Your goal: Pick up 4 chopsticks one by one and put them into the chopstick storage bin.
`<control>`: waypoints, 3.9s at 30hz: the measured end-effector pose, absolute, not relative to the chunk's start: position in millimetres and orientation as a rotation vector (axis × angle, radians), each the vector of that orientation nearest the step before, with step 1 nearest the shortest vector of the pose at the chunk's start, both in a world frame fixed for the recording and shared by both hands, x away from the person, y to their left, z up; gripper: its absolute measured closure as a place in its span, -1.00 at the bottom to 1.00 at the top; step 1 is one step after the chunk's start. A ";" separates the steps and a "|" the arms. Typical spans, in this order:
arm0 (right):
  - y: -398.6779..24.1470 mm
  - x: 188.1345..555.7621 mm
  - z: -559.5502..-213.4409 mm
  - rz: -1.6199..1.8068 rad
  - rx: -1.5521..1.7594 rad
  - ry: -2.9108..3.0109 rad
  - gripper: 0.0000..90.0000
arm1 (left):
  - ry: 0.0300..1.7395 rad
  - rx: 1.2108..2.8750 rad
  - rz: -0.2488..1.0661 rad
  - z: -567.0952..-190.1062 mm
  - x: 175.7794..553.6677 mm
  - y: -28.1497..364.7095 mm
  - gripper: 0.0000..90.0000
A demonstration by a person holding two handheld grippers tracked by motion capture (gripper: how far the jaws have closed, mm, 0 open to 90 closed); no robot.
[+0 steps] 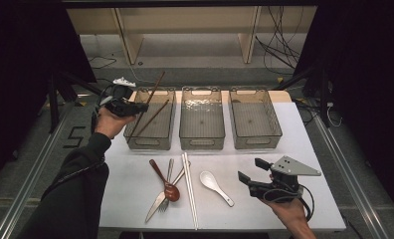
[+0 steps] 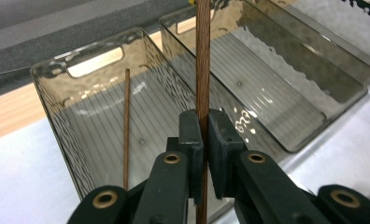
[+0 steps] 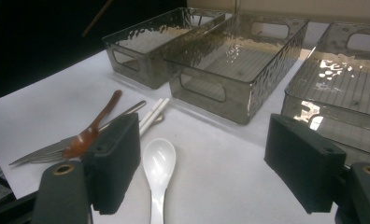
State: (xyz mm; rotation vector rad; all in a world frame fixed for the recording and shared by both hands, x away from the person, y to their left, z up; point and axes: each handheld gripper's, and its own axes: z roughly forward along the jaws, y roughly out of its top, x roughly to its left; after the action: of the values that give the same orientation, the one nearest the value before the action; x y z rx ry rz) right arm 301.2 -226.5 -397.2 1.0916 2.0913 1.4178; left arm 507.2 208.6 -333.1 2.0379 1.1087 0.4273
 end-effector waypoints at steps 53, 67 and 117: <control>-225.6 301.0 -397.5 1.425 1.083 2.100 -0.39 | 1.191 2.020 0.491 -382.3 552.6 220.5 0.83; -225.6 300.7 -397.5 1.422 1.083 2.100 -0.39 | 1.225 1.952 0.378 -370.4 529.1 223.9 0.08; -159.1 313.7 -411.2 1.284 1.056 2.381 -0.34 | 0.986 1.865 0.386 -390.3 360.1 207.5 -0.59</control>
State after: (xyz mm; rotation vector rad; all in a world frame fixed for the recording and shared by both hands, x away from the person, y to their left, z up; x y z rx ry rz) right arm 313.7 -159.1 -411.2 1.0560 2.3808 1.2837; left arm 360.1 207.5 -390.3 1.8653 0.9856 0.3858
